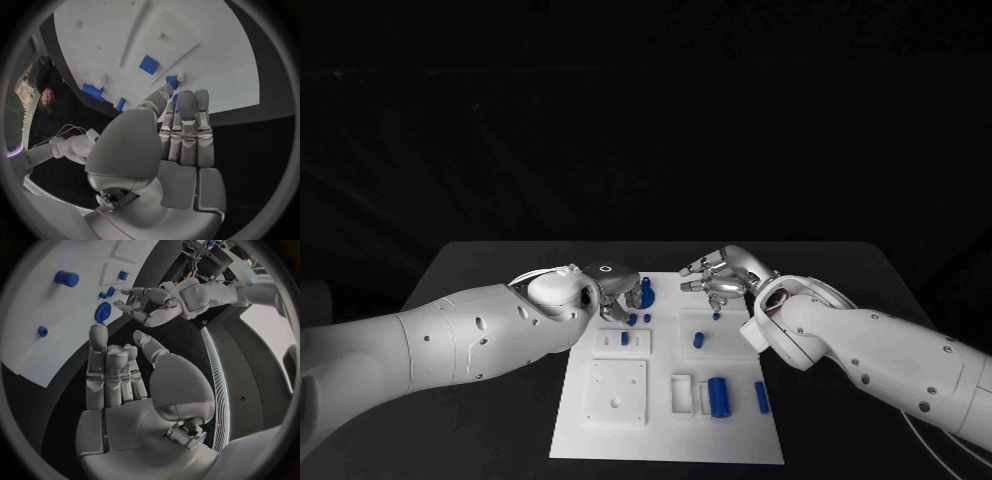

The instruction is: Assemble the parts on the task board

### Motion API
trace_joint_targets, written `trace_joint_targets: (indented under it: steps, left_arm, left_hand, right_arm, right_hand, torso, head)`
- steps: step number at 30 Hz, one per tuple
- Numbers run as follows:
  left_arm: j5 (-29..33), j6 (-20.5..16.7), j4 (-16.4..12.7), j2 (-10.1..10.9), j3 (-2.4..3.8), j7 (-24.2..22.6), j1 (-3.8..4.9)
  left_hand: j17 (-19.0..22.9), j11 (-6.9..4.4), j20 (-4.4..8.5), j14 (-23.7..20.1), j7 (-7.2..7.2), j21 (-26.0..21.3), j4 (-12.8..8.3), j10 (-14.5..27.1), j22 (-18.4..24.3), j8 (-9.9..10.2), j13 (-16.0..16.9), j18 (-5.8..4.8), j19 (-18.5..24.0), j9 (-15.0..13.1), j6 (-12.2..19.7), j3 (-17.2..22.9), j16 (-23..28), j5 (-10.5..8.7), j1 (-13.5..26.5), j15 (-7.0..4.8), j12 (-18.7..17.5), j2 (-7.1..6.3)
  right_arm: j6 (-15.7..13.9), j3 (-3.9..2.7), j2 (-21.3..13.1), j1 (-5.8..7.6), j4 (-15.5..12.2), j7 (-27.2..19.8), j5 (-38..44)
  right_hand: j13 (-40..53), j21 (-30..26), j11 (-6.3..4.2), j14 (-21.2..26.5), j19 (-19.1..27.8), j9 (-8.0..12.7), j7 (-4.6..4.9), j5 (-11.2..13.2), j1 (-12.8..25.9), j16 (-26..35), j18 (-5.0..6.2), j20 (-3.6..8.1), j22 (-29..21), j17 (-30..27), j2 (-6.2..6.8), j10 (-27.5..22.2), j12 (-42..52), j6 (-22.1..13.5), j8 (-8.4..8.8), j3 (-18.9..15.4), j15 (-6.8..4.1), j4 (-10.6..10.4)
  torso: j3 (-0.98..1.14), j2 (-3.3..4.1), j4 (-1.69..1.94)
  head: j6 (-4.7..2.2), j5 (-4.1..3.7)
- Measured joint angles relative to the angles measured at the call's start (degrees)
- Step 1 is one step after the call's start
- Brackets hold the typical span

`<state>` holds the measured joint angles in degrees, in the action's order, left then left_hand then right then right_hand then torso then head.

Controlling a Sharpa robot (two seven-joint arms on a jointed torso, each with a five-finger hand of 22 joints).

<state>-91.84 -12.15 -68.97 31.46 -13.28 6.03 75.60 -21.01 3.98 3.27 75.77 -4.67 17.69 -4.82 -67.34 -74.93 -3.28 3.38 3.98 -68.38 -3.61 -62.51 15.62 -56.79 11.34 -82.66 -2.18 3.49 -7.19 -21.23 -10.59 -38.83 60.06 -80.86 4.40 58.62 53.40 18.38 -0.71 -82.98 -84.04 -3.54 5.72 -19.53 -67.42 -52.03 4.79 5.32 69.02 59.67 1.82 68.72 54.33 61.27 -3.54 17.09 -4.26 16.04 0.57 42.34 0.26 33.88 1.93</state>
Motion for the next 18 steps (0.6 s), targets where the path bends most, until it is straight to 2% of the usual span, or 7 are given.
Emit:
trace_joint_targets:
  steps: [4,8,12,18]
  left_arm:
    - [0.0,0.1,0.7,-0.4,0.0,-0.1,-0.24]
    - [0.1,0.5,1.2,-0.8,0.0,-0.1,-0.58]
    - [0.1,0.8,1.7,-1.0,-0.01,-0.1,-0.81]
    - [0.1,1.0,2.5,-1.4,-0.01,-0.1,-1.15]
  left_hand:
    - [0.1,-0.28,0.0,0.0,0.51,-0.8,0.4,0.7,0.0,0.0,0.0,0.0,0.0,0.0,0.5,-1.3,0.0,-0.76,0.3,0.0,0.0,-0.28]
    - [0.1,-0.07,0.29,-0.2,0.79,-2.7,0.7,0.9,0.0,0.0,0.0,0.0,-0.7,0.0,0.8,-4.0,0.0,-2.09,0.2,-0.18,0.0,-0.25]
    - [0.1,-0.07,0.22,-0.2,0.77,-4.2,1.0,0.9,0.0,0.0,0.0,-0.01,-1.2,0.0,0.8,-5.6,0.0,-2.33,-0.1,-0.18,0.0,0.11]
    - [0.1,-0.08,0.42,-0.2,0.59,-4.5,0.9,0.9,0.0,0.0,0.0,-0.01,-1.4,0.0,1.0,-5.9,0.0,-2.54,-0.4,-0.18,0.0,-0.16]
  right_arm:
    - [0.0,-0.01,-0.1,0.01,-0.2,0.0,0.0]
    - [0.0,-0.01,-0.3,0.02,-0.4,0.0,0.0]
    - [0.0,-0.01,-0.4,0.02,-0.5,0.1,0.0]
    - [0.0,-0.02,-0.6,0.02,-0.6,0.1,0.0]
  right_hand:
    - [0.0,0.0,0.0,0.0,0.0,0.0,0.0,0.0,0.0,0.0,-0.01,0.0,0.0,0.0,0.0,0.0,0.0,0.0,0.0,0.0,0.0,0.0]
    - [0.0,-0.2,0.0,0.0,0.0,0.0,0.0,-0.2,0.0,0.0,-0.01,0.0,0.1,0.0,0.0,0.0,0.0,0.0,0.0,-0.2,0.0,-0.2]
    - [0.0,-0.2,0.01,0.0,0.0,0.0,0.0,-0.2,0.0,0.0,-0.01,0.0,0.1,0.0,0.0,0.0,0.0,0.0,0.0,-0.2,0.0,-0.2]
    - [0.0,-0.2,0.01,0.0,0.0,0.0,0.0,-0.2,0.0,0.0,0.0,0.0,0.1,0.0,0.0,0.0,0.0,0.0,0.0,-0.2,0.0,-0.2]
  torso:
    - [0.01,0.0,0.0]
    - [0.0,0.0,0.02]
    - [-0.01,-0.01,0.03]
    - [-0.01,-0.03,0.03]
  head:
    - [0.09,-0.1]
    - [0.18,-0.19]
    - [0.23,-0.25]
    - [0.29,-0.33]
